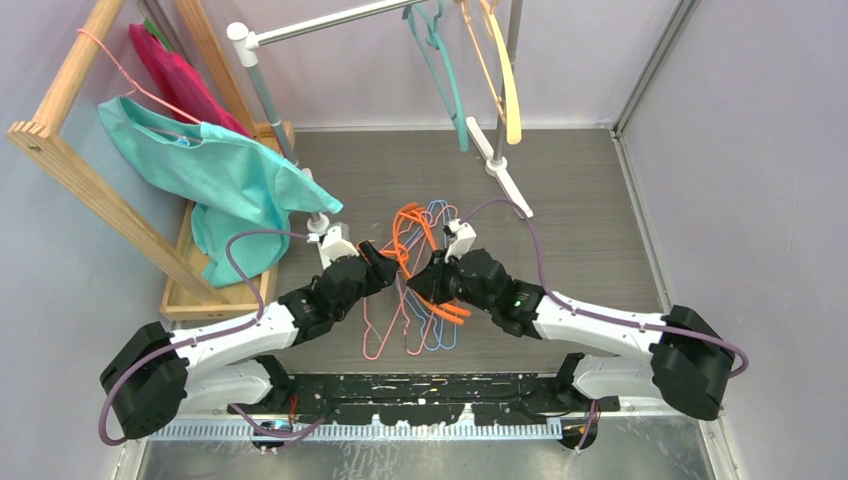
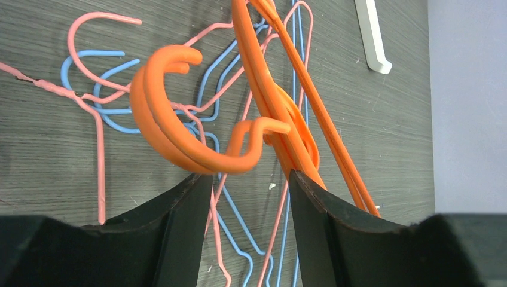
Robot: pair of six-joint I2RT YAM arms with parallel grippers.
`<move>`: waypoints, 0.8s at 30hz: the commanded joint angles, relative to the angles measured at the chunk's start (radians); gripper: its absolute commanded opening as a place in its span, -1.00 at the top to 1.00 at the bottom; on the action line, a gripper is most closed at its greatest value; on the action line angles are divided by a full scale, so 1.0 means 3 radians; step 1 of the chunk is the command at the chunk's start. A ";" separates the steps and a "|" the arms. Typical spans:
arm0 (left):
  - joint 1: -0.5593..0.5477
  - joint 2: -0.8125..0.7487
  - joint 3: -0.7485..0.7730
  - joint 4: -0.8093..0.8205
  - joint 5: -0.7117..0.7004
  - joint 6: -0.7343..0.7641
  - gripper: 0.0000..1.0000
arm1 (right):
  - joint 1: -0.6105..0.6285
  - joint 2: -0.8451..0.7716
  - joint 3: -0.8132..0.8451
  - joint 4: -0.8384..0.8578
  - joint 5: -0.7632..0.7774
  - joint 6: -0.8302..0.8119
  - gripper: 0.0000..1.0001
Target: Organize the hangers
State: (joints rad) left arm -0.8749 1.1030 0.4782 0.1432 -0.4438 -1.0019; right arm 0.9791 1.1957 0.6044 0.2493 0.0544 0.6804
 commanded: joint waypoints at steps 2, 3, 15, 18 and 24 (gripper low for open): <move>-0.0065 -0.0101 -0.0009 -0.0047 0.0202 0.0042 -0.05 | 0.0157 -0.0562 0.0290 0.0419 -0.0068 -0.0215 0.77; -0.0065 -0.0163 -0.0020 -0.0089 0.0197 0.0046 -0.05 | 0.0155 -0.0590 0.0299 0.0322 0.0039 -0.0268 0.77; -0.0069 -0.1102 -0.0186 -0.0312 0.0169 -0.0053 -0.44 | 0.0156 -0.0672 0.0149 0.0390 0.0239 -0.0265 0.77; -0.0065 -0.1220 -0.0228 -0.0268 0.0198 -0.0123 -0.47 | 0.0153 -0.0682 0.0133 0.0410 0.0256 -0.0263 0.77; -0.0065 -0.1228 -0.0197 -0.0475 0.0131 -0.0137 -0.49 | 0.0155 -0.0746 0.0188 0.0333 0.0321 -0.0365 0.78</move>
State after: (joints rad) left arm -0.8982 0.7418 0.4118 0.0265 -0.3889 -1.0336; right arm 1.0252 1.0229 0.6338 0.2832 0.1173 0.6033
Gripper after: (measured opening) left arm 0.742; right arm 0.166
